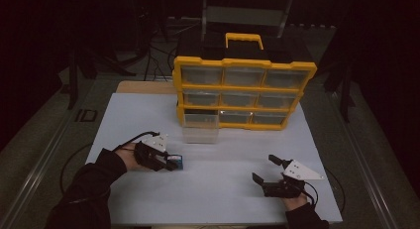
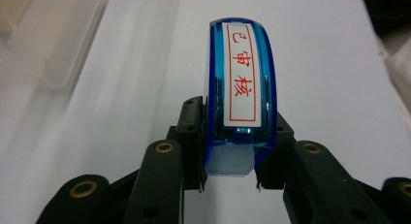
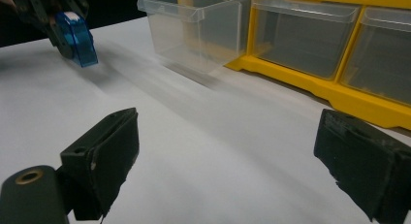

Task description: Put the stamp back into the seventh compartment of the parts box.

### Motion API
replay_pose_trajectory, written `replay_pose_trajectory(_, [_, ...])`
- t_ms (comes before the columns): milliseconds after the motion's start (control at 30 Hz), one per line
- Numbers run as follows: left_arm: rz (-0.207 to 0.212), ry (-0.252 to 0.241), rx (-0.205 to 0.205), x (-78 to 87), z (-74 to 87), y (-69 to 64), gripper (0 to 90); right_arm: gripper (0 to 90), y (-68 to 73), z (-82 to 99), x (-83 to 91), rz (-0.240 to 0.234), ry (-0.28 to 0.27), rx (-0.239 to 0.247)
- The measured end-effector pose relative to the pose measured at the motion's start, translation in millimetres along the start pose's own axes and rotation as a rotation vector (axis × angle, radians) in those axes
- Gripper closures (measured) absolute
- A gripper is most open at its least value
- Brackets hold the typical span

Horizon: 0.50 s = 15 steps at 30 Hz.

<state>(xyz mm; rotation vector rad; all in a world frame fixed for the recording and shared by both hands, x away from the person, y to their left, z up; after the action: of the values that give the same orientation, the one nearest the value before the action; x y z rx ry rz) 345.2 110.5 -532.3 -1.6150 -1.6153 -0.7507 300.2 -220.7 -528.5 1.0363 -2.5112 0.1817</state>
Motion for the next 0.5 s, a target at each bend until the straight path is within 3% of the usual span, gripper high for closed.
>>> replay_pose_trajectory(500, [0.003, -0.005, -0.026, 29.0, -34.2, -8.4, 69.8, 8.8, 0.4, -0.2, -0.1, -0.001, 0.000, 0.000])
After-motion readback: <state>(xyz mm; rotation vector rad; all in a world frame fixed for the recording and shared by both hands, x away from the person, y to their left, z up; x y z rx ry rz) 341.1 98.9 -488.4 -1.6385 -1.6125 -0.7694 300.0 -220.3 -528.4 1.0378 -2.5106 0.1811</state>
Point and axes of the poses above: each handheld gripper's, and its own axes: x roughly backward along the jaws, z roughly out of its underside, y roughly to its left, the point moved 8 cm from there along -x, roughly forward along the jaws, and after that the axes turned 7 degrees about y, right-handed, at the moved point
